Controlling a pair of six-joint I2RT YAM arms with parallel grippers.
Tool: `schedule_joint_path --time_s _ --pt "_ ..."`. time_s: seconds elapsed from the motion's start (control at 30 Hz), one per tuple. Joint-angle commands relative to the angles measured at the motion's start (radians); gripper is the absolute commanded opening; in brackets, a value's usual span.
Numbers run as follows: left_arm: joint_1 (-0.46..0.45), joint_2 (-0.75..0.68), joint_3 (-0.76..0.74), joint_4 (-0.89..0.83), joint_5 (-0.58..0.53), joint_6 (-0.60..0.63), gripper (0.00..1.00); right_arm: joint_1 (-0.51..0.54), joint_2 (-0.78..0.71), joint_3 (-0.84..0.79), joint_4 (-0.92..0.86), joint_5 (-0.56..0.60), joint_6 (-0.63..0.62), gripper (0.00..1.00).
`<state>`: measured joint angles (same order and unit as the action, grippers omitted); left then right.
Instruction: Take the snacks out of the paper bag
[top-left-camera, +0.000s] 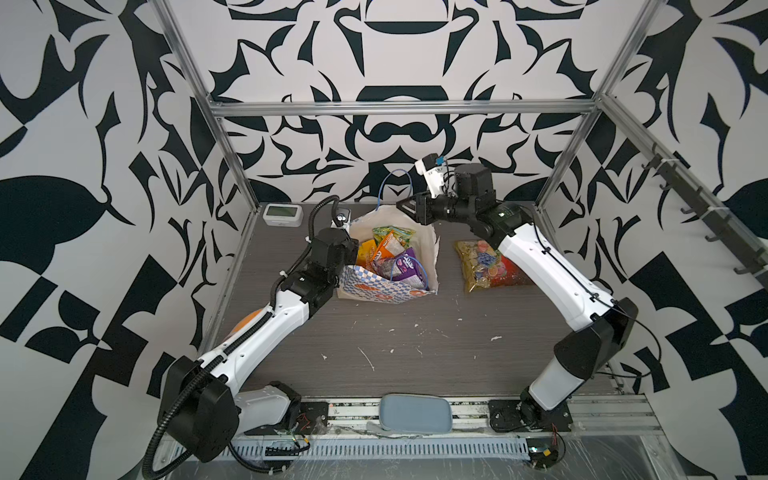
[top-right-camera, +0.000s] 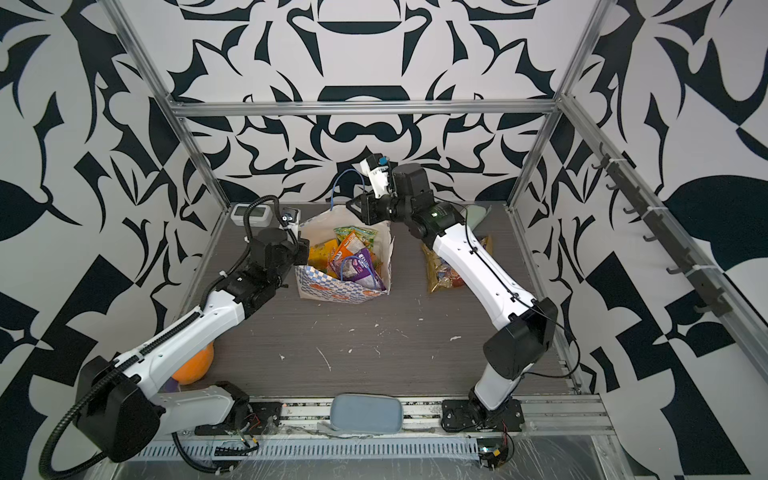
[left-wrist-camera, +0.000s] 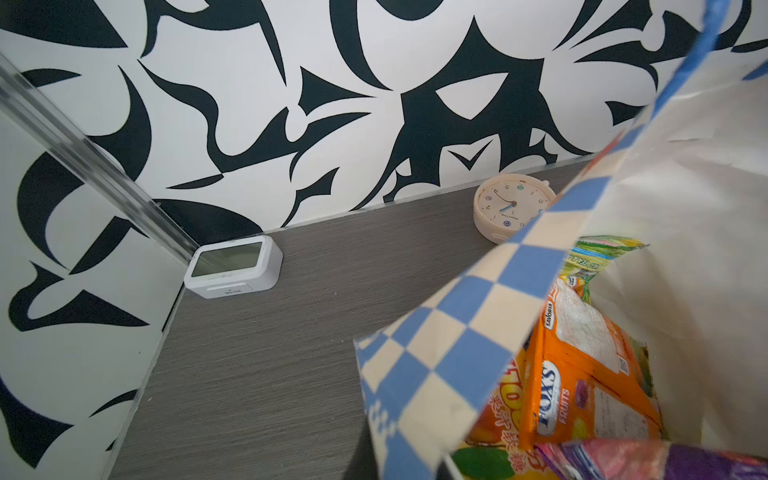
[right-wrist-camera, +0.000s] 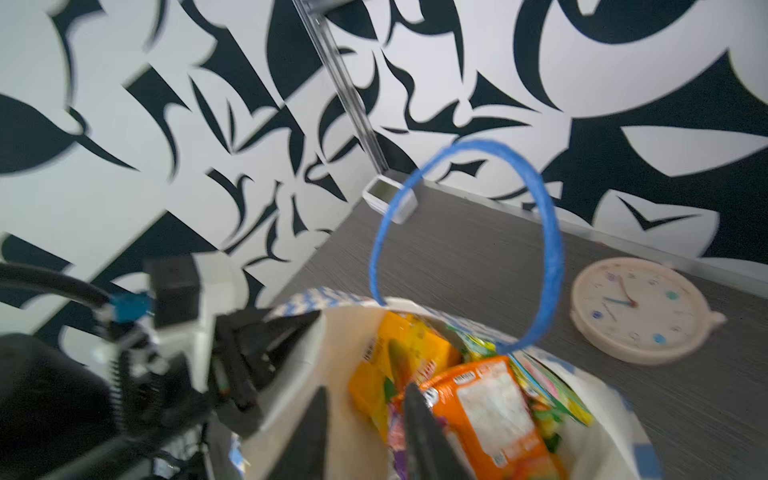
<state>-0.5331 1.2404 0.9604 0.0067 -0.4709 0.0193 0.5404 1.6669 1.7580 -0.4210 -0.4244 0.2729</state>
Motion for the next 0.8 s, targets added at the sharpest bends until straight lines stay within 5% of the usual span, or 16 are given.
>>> schedule_joint_path --time_s 0.0,0.07,0.27,0.53,0.77 --pt "0.002 -0.035 0.034 0.118 -0.01 0.011 0.0 0.016 -0.041 -0.053 -0.115 0.103 -0.021 0.63" --pt "0.002 -0.03 0.034 0.121 -0.006 0.013 0.0 0.035 -0.062 -0.078 -0.168 0.145 -0.036 0.73" --pt "0.002 -0.024 0.041 0.122 0.0 0.017 0.0 0.05 -0.122 -0.178 -0.236 0.23 -0.029 0.75" --pt "0.002 -0.029 0.026 0.121 -0.008 0.02 0.0 0.069 -0.068 -0.191 -0.301 0.125 -0.056 0.75" --pt "0.002 -0.024 0.024 0.132 -0.002 0.012 0.0 0.101 0.017 -0.141 -0.285 0.147 -0.059 0.75"
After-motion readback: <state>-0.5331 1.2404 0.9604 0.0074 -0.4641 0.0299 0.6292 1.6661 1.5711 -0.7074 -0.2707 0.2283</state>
